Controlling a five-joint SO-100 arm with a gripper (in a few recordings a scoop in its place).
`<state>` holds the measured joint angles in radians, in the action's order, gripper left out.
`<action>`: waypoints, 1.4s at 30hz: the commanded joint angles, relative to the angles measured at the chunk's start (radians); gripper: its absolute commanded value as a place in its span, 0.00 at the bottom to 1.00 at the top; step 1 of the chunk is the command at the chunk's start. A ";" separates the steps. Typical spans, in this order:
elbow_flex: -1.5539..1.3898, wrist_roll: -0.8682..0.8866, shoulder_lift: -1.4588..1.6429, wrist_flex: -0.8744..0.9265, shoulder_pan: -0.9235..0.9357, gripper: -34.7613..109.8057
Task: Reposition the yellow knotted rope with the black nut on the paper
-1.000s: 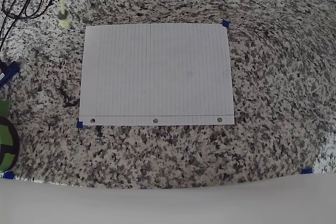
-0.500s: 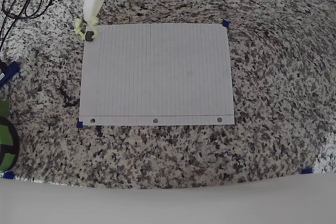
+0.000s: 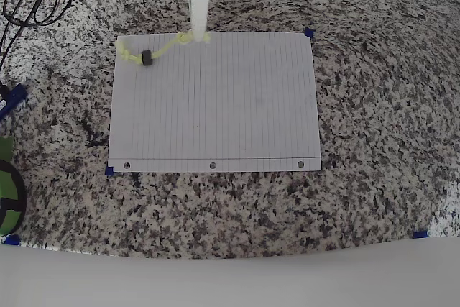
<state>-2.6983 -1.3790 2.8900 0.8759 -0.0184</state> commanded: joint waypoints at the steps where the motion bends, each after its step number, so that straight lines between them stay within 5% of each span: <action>1: -0.017 0.008 0.032 -0.018 -0.081 0.24; 15: -0.238 0.020 0.190 -0.101 -0.250 0.26; 19: -0.287 0.020 0.262 -0.091 -0.252 0.53; 23: -0.291 0.018 0.281 -0.051 -0.252 0.68; 31: -0.298 0.020 0.327 0.000 -0.192 0.65; 42: -0.290 0.018 0.144 -0.075 0.192 0.58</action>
<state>-3.0020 -1.3668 3.0940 0.8422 0.0920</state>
